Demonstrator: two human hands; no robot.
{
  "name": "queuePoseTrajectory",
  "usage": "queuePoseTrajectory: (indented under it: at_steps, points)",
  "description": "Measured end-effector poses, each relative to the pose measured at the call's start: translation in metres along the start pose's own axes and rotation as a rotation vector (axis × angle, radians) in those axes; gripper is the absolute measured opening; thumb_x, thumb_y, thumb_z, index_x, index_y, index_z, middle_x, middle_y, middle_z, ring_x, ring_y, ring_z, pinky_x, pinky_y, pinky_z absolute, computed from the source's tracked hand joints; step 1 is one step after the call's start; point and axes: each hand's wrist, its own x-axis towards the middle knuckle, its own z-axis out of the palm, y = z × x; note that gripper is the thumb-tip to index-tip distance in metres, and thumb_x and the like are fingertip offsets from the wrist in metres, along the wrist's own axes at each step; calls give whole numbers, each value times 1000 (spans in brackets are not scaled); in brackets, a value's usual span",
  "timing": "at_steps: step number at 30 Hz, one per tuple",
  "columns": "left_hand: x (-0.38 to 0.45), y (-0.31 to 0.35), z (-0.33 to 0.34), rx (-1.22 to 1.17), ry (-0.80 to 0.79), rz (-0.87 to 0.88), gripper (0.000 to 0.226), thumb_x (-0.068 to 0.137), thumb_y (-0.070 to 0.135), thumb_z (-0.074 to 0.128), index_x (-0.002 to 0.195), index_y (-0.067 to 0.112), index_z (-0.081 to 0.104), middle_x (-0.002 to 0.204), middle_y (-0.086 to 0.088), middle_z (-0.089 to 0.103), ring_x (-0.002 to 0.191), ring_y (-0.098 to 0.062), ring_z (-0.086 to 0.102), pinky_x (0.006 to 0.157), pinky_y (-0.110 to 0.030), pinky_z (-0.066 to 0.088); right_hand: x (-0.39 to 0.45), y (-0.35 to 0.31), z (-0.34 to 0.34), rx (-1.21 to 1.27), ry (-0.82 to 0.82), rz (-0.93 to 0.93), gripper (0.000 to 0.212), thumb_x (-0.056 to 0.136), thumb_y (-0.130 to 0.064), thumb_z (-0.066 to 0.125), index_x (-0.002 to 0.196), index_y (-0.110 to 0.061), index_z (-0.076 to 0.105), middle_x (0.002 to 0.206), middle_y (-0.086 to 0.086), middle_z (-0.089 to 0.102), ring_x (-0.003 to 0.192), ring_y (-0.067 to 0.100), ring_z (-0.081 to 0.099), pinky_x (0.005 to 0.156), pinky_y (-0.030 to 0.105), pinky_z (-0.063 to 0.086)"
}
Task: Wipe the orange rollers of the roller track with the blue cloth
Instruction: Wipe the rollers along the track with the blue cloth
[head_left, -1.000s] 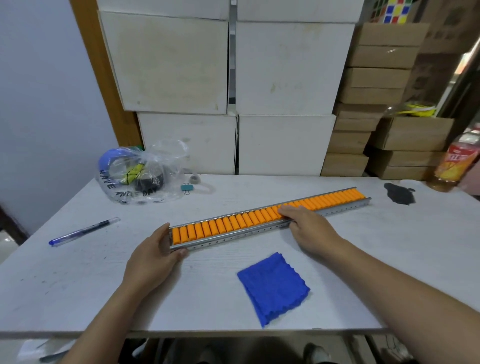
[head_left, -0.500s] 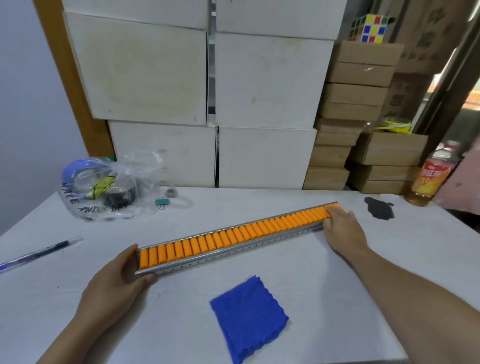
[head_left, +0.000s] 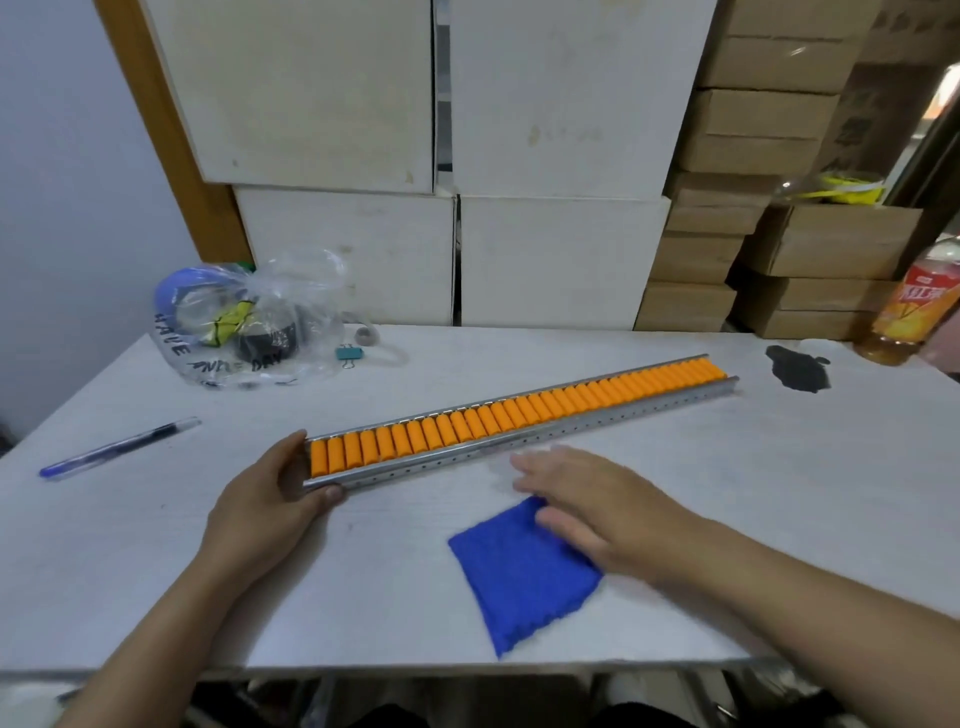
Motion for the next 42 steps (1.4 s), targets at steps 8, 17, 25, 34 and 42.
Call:
queuePoseTrajectory:
  at_steps: [8,17,25,34,42]
  points:
    - [-5,7,-2,-12,2,23,70,76,36,72,138,30,40,135,3,56,123,-23,50,88,-37,39,-19,-33,25,82,-232,4,53,89,-48,33,141,-36,39,148,-23,32,137,-7,24,117,24,17]
    - [-6,7,-2,-9,-20,-23,74,73,39,72,139,30,38,135,4,55,123,-20,50,92,-34,40,78,-97,8,1378,467,525,20,100,-36,39,103,-36,59,109,-4,66,87,19,69,47,29,53]
    - [-5,4,-2,-5,-6,-2,21,71,32,61,92,29,58,86,8,67,89,-22,63,66,-32,46,157,-136,73,431,261,127,40,94,-11,46,134,-15,51,132,3,58,121,16,51,103,28,36]
    - [-6,9,-6,-107,-22,-7,33,71,33,67,102,37,55,95,20,66,92,-10,61,70,-30,44,145,-112,82,17,231,77,25,84,-9,51,106,-3,62,110,13,64,104,31,58,89,42,47]
    - [-7,10,-2,-40,17,9,65,76,34,72,134,31,42,130,7,58,118,-19,52,79,-30,35,107,-51,55,-49,235,272,40,95,-20,48,132,-8,50,140,7,52,130,22,44,106,30,33]
